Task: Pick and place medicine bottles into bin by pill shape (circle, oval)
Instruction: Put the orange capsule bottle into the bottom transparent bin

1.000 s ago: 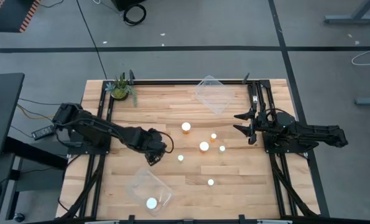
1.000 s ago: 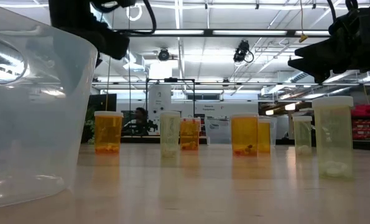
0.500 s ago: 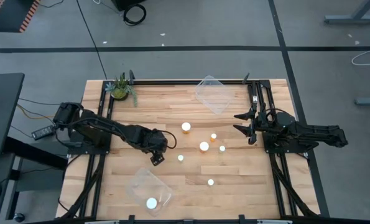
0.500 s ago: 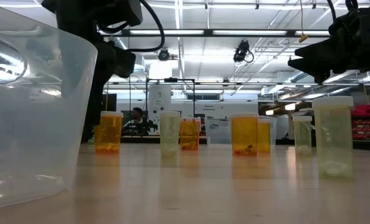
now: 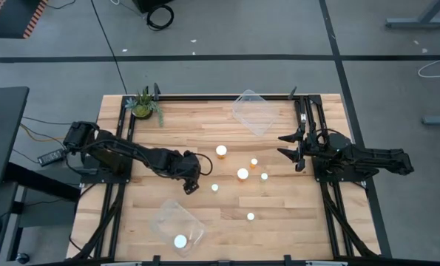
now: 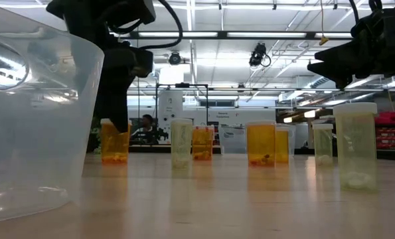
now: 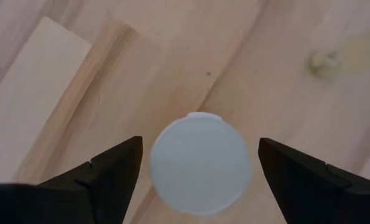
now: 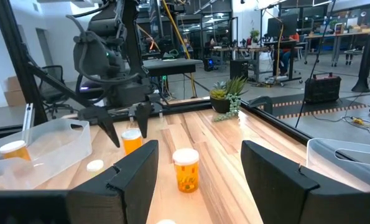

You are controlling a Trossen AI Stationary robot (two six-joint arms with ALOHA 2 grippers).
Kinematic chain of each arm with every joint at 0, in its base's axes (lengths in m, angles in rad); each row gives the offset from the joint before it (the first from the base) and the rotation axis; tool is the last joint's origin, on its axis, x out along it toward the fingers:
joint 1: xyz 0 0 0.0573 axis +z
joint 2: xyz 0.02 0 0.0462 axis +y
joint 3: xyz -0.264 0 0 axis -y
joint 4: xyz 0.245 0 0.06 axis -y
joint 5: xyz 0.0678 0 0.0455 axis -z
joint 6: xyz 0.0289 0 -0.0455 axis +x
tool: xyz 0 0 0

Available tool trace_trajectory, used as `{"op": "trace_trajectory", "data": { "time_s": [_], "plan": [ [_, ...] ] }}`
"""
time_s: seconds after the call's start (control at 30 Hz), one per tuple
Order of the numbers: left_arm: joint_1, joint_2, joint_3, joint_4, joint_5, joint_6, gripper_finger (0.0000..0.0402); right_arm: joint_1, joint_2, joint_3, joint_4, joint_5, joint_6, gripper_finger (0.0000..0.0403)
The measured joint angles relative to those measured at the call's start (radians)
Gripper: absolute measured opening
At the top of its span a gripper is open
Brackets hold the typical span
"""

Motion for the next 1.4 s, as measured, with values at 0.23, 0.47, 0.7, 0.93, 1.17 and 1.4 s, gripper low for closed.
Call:
{"op": "trace_trajectory", "data": {
  "time_s": [0.23, 0.47, 0.7, 0.93, 1.17, 1.4],
  "plan": [
    [0.000, 0.000, 0.000, -0.003, -0.001, -0.002, 0.0288, 0.000, 0.000, 0.000, 0.000, 0.000, 0.000, 0.0237],
    [0.000, 0.000, 0.001, -0.002, -0.001, -0.003, 0.0233, 0.000, 0.000, 0.000, 0.000, 0.000, 0.000, 0.0237],
    [0.000, 0.000, 0.041, -0.033, 0.000, 0.010, 0.0219, 0.000, 0.000, 0.000, 0.000, 0.000, 0.000, 0.0237],
    [-0.001, 0.000, 0.130, -0.143, 0.002, 0.021, 0.0240, 0.000, 0.000, 0.000, 0.000, 0.000, 0.000, 0.0237],
    [-0.006, 0.000, 0.212, -0.231, 0.062, 0.023, 0.0217, 0.000, 0.000, 0.000, 0.000, 0.000, 0.000, 0.0237],
    [-0.045, 0.000, 0.292, -0.281, 0.141, 0.020, 0.0241, 0.000, 0.000, 0.000, 0.000, 0.000, 0.000, 0.0237]
  ]
}}
